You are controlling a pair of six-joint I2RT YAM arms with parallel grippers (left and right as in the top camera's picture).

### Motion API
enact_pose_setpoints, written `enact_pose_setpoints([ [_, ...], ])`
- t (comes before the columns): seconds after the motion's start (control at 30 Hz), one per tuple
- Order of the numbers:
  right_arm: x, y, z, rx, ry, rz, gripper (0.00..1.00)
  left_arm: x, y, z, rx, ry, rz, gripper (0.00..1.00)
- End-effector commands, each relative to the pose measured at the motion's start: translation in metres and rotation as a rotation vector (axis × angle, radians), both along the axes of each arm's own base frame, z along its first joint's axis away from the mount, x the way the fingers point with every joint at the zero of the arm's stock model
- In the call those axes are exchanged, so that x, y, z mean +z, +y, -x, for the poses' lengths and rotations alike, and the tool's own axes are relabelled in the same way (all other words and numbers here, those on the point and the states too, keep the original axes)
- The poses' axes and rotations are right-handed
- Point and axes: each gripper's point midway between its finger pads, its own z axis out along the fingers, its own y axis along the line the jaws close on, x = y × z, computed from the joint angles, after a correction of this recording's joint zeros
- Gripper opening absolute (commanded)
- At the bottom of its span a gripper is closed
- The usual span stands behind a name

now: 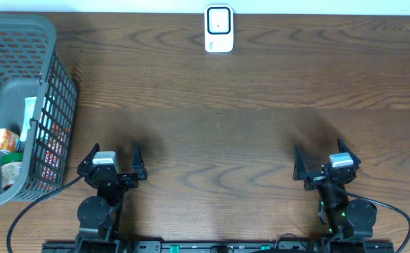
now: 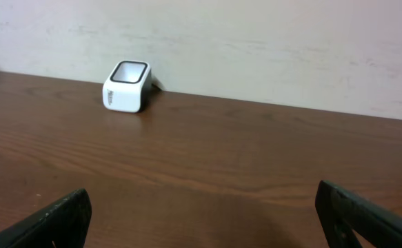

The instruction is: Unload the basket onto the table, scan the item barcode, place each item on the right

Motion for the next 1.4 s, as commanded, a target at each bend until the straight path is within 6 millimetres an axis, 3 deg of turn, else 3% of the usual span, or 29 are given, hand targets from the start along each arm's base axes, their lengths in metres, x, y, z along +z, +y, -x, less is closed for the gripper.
enact_pose_setpoints([
  [0.0,-0.0020,0.0021,0.0002,0.008,0.009,-0.012,0.99,-0.0171,-0.0016,-0.0004,-0.010,0.035,-0.020,0.98],
  [1.37,-0.0019,0.0021,0.0002,0.008,0.008,-0.012,0.99,-0.0173,-0.0017,-0.0003,-0.007,0.037,0.003,0.98],
])
